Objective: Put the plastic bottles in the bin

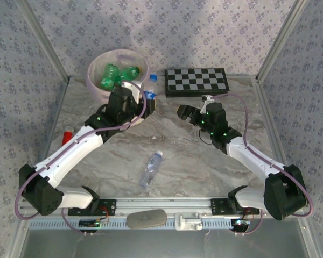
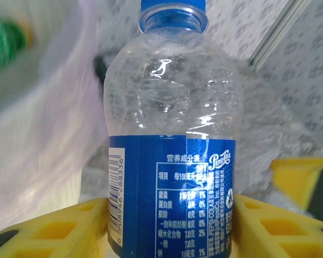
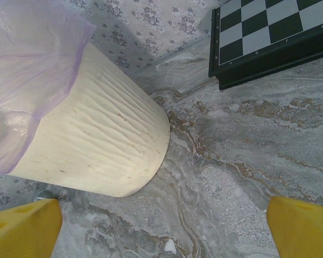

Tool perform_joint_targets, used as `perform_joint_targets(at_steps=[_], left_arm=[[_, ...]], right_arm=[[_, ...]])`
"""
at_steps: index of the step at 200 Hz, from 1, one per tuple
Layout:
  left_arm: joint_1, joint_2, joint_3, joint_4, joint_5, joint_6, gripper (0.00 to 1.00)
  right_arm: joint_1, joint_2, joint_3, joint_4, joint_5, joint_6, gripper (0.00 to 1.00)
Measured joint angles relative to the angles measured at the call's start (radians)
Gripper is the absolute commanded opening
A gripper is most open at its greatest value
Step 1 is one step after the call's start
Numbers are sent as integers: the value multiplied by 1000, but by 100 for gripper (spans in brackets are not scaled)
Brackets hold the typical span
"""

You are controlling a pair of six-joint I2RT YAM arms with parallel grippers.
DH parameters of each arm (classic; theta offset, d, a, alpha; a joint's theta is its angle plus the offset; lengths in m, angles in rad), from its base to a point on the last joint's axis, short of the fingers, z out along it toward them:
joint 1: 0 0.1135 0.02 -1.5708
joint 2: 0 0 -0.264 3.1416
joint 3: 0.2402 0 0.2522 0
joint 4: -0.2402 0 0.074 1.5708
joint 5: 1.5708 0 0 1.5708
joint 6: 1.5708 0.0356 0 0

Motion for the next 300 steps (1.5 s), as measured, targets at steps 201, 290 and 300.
perform_joint_targets(at_steps=[201,290,300], left_arm=[[457,277,575,-428,-71,252,59],[490,277,491,-437,-93,208,84],[491,277,491,-438,-90,202,88]], right_arm=[[-29,0,-8,0,-9,0,99],[-29,0,-8,-1,-11,0,99],[-29,0,-8,-1,-12,0,99]])
